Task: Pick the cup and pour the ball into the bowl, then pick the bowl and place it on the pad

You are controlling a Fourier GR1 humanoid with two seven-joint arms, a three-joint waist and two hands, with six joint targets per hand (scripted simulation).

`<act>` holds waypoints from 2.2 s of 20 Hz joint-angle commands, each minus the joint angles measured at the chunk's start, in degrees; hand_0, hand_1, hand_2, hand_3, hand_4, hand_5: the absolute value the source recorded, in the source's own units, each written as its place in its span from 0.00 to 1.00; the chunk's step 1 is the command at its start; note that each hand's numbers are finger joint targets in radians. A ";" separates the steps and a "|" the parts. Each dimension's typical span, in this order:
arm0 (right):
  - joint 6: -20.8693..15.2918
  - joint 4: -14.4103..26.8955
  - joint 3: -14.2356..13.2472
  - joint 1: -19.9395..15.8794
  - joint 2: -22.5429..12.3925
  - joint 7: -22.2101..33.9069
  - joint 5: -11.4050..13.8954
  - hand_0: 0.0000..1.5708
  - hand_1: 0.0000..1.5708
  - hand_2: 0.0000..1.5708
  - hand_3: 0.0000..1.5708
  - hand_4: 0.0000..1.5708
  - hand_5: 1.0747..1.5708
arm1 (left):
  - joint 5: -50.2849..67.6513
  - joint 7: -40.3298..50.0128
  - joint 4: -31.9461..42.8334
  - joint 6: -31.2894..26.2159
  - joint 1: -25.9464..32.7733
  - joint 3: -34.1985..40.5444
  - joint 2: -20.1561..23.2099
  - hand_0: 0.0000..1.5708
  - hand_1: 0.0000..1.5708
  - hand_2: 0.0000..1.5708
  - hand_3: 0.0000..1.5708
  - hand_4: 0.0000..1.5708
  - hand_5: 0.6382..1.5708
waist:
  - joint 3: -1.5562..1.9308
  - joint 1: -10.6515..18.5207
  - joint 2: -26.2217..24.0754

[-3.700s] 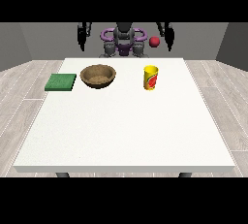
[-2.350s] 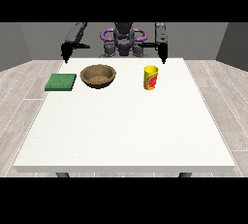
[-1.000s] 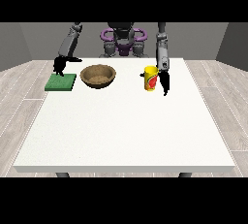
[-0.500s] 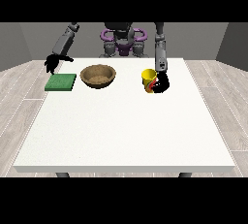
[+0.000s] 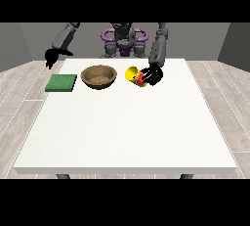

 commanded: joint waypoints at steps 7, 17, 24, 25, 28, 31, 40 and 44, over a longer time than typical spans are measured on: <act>-0.71 9.54 -0.24 -0.80 0.12 1.89 1.30 0.00 0.00 0.14 0.12 0.22 0.96 | -31.16 23.32 4.97 4.77 -2.58 -18.00 2.19 0.89 0.89 1.00 1.00 0.67 0.99 | 0.10 3.83 -11.68; -2.76 20.36 -5.25 5.78 -2.63 -6.26 0.88 0.00 0.00 0.18 0.14 0.25 0.94 | -49.50 42.96 -1.19 -15.06 -12.14 -30.57 -8.43 0.77 0.77 1.00 0.97 0.56 0.96 | -0.22 15.81 -17.64; -0.03 22.02 -6.41 5.02 -5.55 -9.27 0.29 0.00 0.00 0.15 0.25 0.26 0.94 | -57.05 47.25 -3.31 -22.83 -15.94 -34.81 -12.41 0.14 0.14 1.00 0.92 0.56 0.96 | -0.24 16.94 -14.76; -0.31 21.97 -5.69 6.11 -4.21 -10.05 0.75 0.00 0.00 0.18 0.25 0.26 0.94 | -58.51 48.21 -3.52 -22.69 -13.87 -36.12 -12.44 0.32 0.32 1.00 0.95 0.52 0.96 | -0.25 16.70 -15.47; -1.16 22.29 -6.00 6.05 -3.20 -9.31 0.08 0.00 0.00 0.17 0.20 0.25 0.93 | -61.58 46.64 -3.91 -25.69 -16.85 -36.86 -11.41 0.00 0.00 1.00 1.00 0.37 0.95 | -0.25 17.04 -16.36; 0.79 22.74 -5.61 6.68 -5.19 -8.98 0.37 0.00 0.00 0.14 0.22 0.25 0.93 | -63.56 47.97 -6.13 -28.92 -15.01 -38.16 -12.49 0.00 0.00 1.00 1.00 0.33 0.95 | -0.28 16.58 -17.07; 2.43 23.41 -6.79 5.47 -6.78 -12.91 -0.78 0.00 0.00 0.07 0.17 0.27 0.92 | -67.57 42.78 -9.62 -37.47 -21.19 -40.12 -9.89 0.04 0.04 1.00 1.00 0.51 0.99 | -0.22 17.37 -12.15; 1.37 21.11 -3.97 5.87 -3.38 -9.04 0.21 0.00 0.00 0.07 0.16 0.27 0.92 | -71.16 42.67 -6.69 -39.86 -19.74 -42.88 -9.35 0.74 0.74 1.00 1.00 0.72 0.97 | -0.30 13.34 -16.46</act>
